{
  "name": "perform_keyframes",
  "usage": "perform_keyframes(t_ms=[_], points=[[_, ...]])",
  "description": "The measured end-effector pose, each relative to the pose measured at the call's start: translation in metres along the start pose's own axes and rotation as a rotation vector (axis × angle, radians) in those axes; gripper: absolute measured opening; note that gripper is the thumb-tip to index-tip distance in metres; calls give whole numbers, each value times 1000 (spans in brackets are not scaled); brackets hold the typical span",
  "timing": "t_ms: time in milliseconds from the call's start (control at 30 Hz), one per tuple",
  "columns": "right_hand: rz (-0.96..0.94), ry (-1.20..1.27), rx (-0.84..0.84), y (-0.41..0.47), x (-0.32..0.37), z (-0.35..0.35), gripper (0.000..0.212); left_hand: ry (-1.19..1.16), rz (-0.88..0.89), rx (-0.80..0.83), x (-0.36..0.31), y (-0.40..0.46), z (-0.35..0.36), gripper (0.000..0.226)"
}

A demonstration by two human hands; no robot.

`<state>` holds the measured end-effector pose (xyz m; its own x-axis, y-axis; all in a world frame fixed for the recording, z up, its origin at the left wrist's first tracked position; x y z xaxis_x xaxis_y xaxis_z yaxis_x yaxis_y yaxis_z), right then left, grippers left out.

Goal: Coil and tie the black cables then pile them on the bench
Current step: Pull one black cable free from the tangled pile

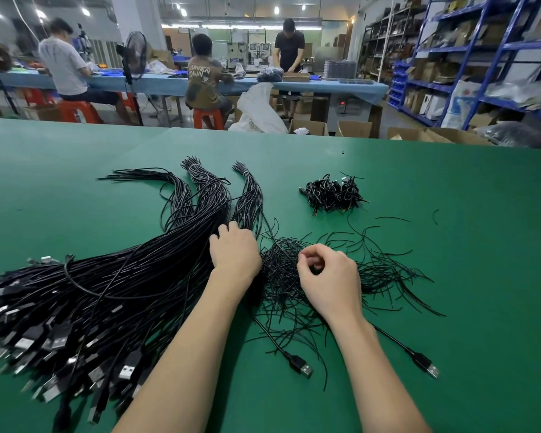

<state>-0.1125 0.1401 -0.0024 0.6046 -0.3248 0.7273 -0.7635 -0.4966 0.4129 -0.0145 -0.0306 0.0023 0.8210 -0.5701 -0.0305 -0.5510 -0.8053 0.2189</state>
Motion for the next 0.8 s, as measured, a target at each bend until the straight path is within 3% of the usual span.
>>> perform_keyframes(t_ms=[133,233,300,400,533,600,667,800], points=[[-14,17,-13,0,4,-2,11,-16,5,-25,-1,-3,-5,30],[-67,57,-52,-1,13,-7,12,-222,-32,-75,3,1,-23,33],[-62,161,3,-1,20,-2,12,-565,-65,-8,1,5,-29,32],[81,435,282,-8,29,24,11,-1273,-219,250,-17,0,-18,29],[135,511,374,-6,32,25,7,-1783,-401,304,-22,-2,-13,24],[167,604,381,-2,32,18,4,-1861,-408,303,-20,0,-15,22],[233,789,377,2,33,11,3,-1752,-326,338,-22,0,-15,22],[274,1005,429,3,42,5,21,-1605,-162,469,-38,-7,-13,34]])
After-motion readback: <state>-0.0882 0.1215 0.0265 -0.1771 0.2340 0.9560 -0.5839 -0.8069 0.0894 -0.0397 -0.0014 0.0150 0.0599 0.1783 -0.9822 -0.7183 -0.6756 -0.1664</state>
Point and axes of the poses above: each hand's wrist, its own y-axis towards the middle knuckle, its own z-axis out of the palm, x = y × z, the point moved 9 cm from there along y, towards the middle knuckle, and after that the axes turned 5 degrees about -x, right-handed, at the moved point
